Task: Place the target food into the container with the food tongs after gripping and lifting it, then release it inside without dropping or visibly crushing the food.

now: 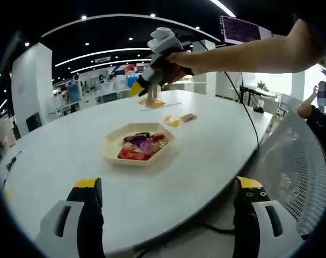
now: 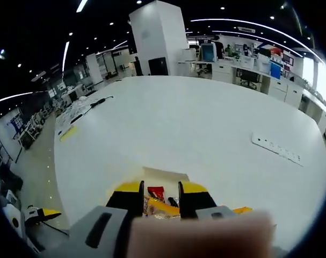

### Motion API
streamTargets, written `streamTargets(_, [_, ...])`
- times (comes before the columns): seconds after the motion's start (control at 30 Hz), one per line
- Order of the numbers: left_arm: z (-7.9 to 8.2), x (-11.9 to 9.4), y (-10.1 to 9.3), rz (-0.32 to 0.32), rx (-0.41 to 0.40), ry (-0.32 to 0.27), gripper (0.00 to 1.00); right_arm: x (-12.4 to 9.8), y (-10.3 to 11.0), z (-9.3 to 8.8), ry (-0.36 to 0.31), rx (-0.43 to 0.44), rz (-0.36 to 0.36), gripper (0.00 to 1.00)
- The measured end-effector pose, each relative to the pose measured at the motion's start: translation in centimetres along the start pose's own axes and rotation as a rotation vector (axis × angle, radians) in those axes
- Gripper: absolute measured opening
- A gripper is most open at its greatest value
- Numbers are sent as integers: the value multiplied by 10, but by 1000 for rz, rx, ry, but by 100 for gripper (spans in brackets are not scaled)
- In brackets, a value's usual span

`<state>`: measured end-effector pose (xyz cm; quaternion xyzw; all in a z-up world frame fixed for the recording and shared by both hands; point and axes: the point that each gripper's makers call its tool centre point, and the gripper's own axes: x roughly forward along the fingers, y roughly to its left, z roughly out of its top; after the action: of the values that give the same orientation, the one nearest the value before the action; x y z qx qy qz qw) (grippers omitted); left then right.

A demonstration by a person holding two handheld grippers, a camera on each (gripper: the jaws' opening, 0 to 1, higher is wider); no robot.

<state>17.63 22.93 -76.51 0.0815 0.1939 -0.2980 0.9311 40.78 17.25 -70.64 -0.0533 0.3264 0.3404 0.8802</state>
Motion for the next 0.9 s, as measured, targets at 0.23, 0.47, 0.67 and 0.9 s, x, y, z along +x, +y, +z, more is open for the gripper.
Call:
streamTargets(0.23, [0,0,0,0,2,-2,99,10,14,5,0,-11,29,24])
streamTargets(0.47, [0,0,0,2,0,-1,99,22,31,6,5,-20,63,25])
streamTargets(0.67, [-1,0,0,-2,-1,4,99,31,46,9,4,-20,111,28])
streamTargets(0.9, [0,0,0,-1,-2,2,99,36,50,12,-6,-33,125,29])
